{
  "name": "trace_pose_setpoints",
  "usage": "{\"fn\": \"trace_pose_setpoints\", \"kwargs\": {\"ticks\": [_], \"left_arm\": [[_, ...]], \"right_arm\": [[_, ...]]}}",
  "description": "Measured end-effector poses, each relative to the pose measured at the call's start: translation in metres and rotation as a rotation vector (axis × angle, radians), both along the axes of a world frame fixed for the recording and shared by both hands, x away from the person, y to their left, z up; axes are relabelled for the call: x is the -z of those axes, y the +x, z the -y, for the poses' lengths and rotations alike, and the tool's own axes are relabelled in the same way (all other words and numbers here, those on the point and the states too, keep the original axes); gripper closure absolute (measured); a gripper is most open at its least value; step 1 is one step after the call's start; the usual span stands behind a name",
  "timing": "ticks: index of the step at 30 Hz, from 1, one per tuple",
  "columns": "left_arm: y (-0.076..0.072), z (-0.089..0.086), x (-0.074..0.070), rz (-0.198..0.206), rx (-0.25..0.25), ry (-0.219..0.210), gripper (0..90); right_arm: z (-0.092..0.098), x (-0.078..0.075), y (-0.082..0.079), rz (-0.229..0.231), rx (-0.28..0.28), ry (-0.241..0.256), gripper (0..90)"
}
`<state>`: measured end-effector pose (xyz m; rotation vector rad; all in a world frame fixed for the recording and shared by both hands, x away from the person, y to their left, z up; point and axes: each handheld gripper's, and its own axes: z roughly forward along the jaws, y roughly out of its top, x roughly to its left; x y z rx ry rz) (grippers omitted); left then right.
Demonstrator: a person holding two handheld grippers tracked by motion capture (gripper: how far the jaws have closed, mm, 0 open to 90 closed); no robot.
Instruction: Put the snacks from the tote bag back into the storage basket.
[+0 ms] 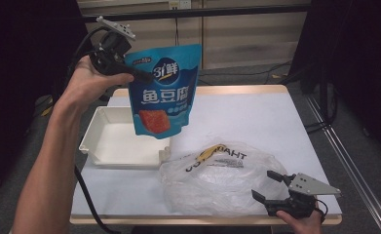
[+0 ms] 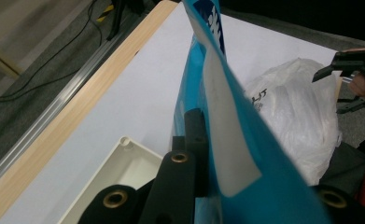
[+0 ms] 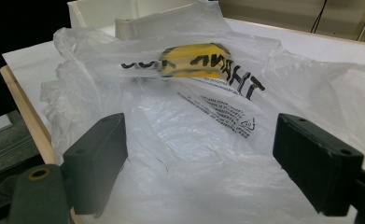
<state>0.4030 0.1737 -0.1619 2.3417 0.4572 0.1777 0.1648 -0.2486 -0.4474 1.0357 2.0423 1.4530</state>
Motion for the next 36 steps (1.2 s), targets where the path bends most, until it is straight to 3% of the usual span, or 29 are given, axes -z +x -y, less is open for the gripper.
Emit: {"fn": "trace_pose_setpoints", "kwargs": {"ticks": [5,18,25,30,36], "left_arm": [[0.004,-0.011,0.001,-0.003,-0.028,0.034,90.0],[0.018,-0.041,0.015,-0.027,-0.089,0.022,90.0],[0.026,-0.049,0.019,-0.027,-0.109,0.031,90.0],[0.036,-0.05,0.033,-0.048,-0.11,0.043,90.0],[0.042,-0.05,0.047,-0.064,-0.122,0.02,90.0]], "right_arm": [[-0.001,-0.001,-0.001,0.008,-0.004,0.005,16.4],[-0.002,-0.001,-0.001,0.009,-0.01,0.01,15.9],[-0.001,-0.001,-0.001,0.007,-0.005,0.013,15.8],[-0.001,0.0,0.0,-0.001,-0.011,0.017,15.4],[-0.002,0.001,0.0,-0.002,-0.015,0.013,15.4]]}}
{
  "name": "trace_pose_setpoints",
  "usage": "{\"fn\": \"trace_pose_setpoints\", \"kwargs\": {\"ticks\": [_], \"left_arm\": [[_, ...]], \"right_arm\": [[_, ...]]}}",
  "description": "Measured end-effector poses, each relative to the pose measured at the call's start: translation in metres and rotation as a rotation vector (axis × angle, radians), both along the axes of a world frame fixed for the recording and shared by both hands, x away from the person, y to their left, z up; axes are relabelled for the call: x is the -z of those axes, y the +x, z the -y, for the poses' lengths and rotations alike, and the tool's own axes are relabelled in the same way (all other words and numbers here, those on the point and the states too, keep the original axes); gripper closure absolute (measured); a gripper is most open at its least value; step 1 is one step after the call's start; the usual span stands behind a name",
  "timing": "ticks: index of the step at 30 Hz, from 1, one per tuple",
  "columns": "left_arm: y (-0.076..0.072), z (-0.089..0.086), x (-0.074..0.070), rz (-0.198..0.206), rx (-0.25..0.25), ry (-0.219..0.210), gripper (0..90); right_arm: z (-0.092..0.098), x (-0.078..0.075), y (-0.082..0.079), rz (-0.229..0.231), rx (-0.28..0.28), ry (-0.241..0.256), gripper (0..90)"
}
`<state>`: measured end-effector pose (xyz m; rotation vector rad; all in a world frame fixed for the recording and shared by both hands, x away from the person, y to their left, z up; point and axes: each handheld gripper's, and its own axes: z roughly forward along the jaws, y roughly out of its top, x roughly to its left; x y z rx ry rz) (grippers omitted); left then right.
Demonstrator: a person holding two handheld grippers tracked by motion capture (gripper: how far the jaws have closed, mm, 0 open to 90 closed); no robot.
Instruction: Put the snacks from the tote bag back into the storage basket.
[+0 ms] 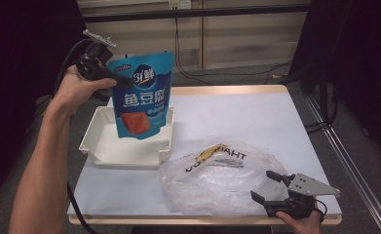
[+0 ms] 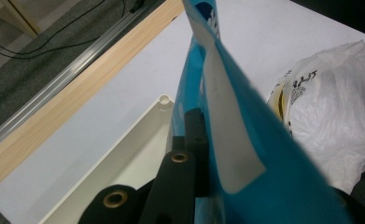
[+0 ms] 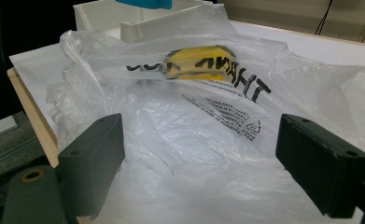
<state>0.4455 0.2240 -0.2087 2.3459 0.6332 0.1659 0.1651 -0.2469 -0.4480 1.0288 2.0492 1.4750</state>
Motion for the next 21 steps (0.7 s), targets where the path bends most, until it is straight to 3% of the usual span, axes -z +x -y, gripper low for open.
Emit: {"fn": "trace_pose_setpoints", "kwargs": {"ticks": [8,10,16,21], "left_arm": [[0.006,0.0,0.011,-0.012,-0.001,0.015,90.0],[0.007,0.0,0.014,-0.008,-0.004,0.003,90.0],[0.008,0.002,0.016,0.014,-0.006,0.03,90.0],[0.012,0.002,0.023,0.018,0.008,0.022,90.0]], "right_arm": [[-0.001,0.001,0.0,-0.011,-0.005,-0.001,15.4],[-0.001,0.001,0.0,-0.011,-0.006,-0.001,15.4],[-0.001,0.001,0.0,-0.014,-0.005,-0.001,15.4],[-0.001,0.002,0.001,-0.023,-0.01,-0.008,15.4]]}}
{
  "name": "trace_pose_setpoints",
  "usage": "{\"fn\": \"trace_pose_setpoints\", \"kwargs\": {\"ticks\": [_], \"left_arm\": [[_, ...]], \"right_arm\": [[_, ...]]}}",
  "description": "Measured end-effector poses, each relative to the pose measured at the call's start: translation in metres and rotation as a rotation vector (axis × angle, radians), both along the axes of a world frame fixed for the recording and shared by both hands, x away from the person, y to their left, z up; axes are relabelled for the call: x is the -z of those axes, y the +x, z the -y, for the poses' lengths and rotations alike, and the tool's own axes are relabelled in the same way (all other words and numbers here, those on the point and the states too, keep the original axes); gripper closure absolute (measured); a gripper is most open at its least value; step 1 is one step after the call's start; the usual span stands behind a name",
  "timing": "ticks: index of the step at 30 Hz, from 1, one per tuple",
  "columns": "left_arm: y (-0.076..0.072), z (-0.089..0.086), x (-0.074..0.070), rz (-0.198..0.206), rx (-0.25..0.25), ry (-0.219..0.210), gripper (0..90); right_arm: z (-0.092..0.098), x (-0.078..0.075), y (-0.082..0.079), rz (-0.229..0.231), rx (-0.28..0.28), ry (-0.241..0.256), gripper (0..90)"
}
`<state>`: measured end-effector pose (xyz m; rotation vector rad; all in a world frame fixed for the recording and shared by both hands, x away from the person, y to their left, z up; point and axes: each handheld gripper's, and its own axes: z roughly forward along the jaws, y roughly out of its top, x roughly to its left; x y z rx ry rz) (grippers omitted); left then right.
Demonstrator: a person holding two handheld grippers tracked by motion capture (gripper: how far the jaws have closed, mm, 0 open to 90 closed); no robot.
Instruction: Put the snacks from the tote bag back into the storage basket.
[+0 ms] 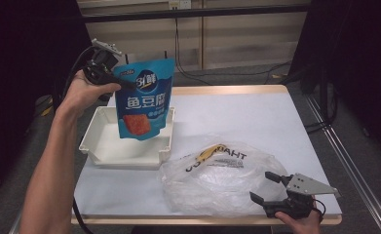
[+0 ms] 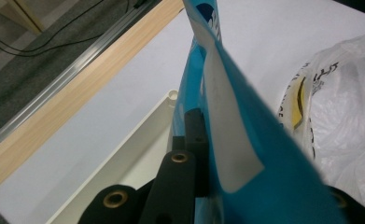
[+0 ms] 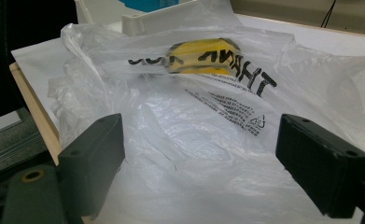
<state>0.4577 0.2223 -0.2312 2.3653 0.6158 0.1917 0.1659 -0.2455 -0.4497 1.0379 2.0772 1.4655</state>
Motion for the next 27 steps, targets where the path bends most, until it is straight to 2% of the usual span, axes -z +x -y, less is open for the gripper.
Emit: {"fn": "trace_pose_setpoints", "kwargs": {"ticks": [3,4,13,22,26,27], "left_arm": [[0.002,0.0,0.003,0.014,-0.01,-0.018,90.0],[0.003,0.0,0.005,0.004,-0.004,-0.028,90.0],[0.013,0.009,0.02,-0.01,-0.001,0.005,90.0],[0.025,0.009,0.037,-0.004,0.012,-0.028,90.0],[0.029,0.01,0.044,0.002,0.019,-0.029,90.0],[0.031,0.009,0.044,0.011,0.028,-0.009,90.0]], "right_arm": [[0.0,0.0,0.0,-0.001,-0.001,0.002,15.4],[0.0,0.0,0.0,-0.002,-0.001,0.004,15.4],[-0.001,0.001,0.0,-0.01,-0.016,0.001,15.3],[0.0,0.002,0.0,-0.015,-0.011,0.002,15.3],[0.0,0.002,0.0,-0.015,-0.011,0.002,15.3],[0.0,0.002,0.0,-0.014,-0.013,0.004,15.3]]}}
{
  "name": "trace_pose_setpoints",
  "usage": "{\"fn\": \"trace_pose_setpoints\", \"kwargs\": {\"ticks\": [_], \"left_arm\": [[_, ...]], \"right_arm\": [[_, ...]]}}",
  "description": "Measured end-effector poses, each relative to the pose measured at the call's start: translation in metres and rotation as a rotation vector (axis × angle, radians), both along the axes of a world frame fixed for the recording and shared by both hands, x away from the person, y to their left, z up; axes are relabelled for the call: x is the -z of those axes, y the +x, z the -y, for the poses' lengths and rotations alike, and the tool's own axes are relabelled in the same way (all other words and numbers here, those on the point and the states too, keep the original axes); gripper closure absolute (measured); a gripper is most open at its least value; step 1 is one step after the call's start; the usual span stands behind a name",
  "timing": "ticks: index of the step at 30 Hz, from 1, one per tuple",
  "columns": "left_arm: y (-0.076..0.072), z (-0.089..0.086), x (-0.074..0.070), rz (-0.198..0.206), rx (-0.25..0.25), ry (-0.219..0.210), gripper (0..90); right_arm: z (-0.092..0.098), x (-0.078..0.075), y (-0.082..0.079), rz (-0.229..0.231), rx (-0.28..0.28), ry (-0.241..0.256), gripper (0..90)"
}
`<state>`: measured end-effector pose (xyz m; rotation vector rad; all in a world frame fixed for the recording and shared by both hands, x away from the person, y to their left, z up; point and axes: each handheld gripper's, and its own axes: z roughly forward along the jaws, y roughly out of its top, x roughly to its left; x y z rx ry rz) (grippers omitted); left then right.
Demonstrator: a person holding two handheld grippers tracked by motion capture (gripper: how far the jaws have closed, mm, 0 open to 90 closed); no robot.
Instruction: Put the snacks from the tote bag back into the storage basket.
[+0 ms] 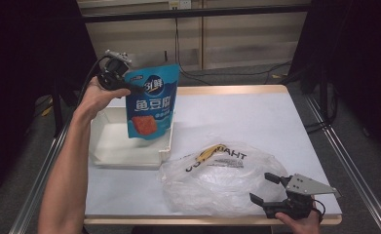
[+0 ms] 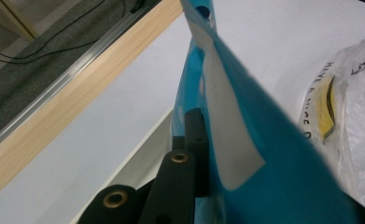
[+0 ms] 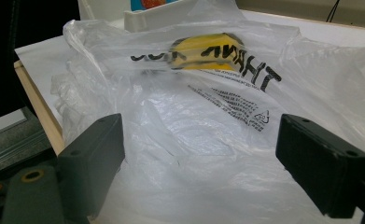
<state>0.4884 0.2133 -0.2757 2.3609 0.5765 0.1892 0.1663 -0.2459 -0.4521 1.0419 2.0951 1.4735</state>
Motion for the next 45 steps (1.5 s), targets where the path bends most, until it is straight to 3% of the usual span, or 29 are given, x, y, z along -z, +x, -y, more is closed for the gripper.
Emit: {"fn": "trace_pose_setpoints", "kwargs": {"ticks": [4,5,6,9,10,11,13,14,17,18,22,26,28,30,37,45], "left_arm": [[0.003,0.003,0.007,0.005,-0.021,-0.015,90.0],[0.004,0.002,0.007,0.023,-0.007,0.005,90.0],[0.004,0.003,0.009,0.025,-0.001,-0.018,90.0],[0.005,0.0,0.011,0.042,-0.027,-0.036,90.0],[0.006,-0.001,0.011,0.059,-0.007,-0.012,90.0],[0.006,0.0,0.012,0.061,-0.033,-0.025,90.0],[0.007,0.001,0.012,0.076,-0.03,-0.006,90.0],[0.009,0.001,0.011,0.095,-0.031,0.029,90.0],[0.012,-0.001,0.014,0.108,-0.058,0.037,89.8],[0.013,-0.002,0.016,0.116,-0.087,0.028,89.3],[0.016,-0.006,0.018,0.127,-0.112,0.059,86.1],[0.017,-0.011,0.021,0.116,-0.131,0.032,81.0],[0.017,-0.018,0.024,0.1,-0.142,-0.039,78.3],[0.015,-0.02,0.026,0.101,-0.149,-0.047,77.5],[0.014,-0.029,0.037,0.064,-0.216,-0.064,57.1],[0.011,-0.03,0.034,0.053,-0.268,-0.084,29.9]], "right_arm": [[0.0,0.001,0.0,-0.005,0.001,0.0,15.3],[-0.001,0.001,0.0,-0.005,-0.001,-0.001,15.3],[-0.001,0.001,0.0,-0.004,0.001,-0.003,15.3],[-0.001,0.001,0.0,-0.004,0.002,-0.003,15.3],[-0.001,0.001,0.0,-0.005,0.0,-0.003,15.3],[-0.001,0.001,0.001,-0.005,0.0,-0.005,15.3],[-0.001,0.001,0.001,-0.005,-0.003,-0.005,15.3],[-0.001,0.001,0.001,-0.002,-0.003,-0.007,15.3],[-0.002,0.001,0.0,-0.001,0.0,-0.006,15.4],[-0.001,0.0,0.0,0.006,0.002,-0.007,15.4],[-0.001,0.001,0.0,-0.001,-0.002,-0.005,15.4],[-0.001,0.001,0.0,-0.005,-0.003,-0.007,15.4],[-0.001,0.001,0.0,-0.003,-0.006,-0.007,15.4],[-0.001,0.0,-0.001,0.001,-0.005,-0.002,15.4],[-0.002,0.001,0.0,0.001,-0.008,-0.005,15.4],[0.0,0.002,0.003,-0.008,-0.006,-0.002,15.4]]}}
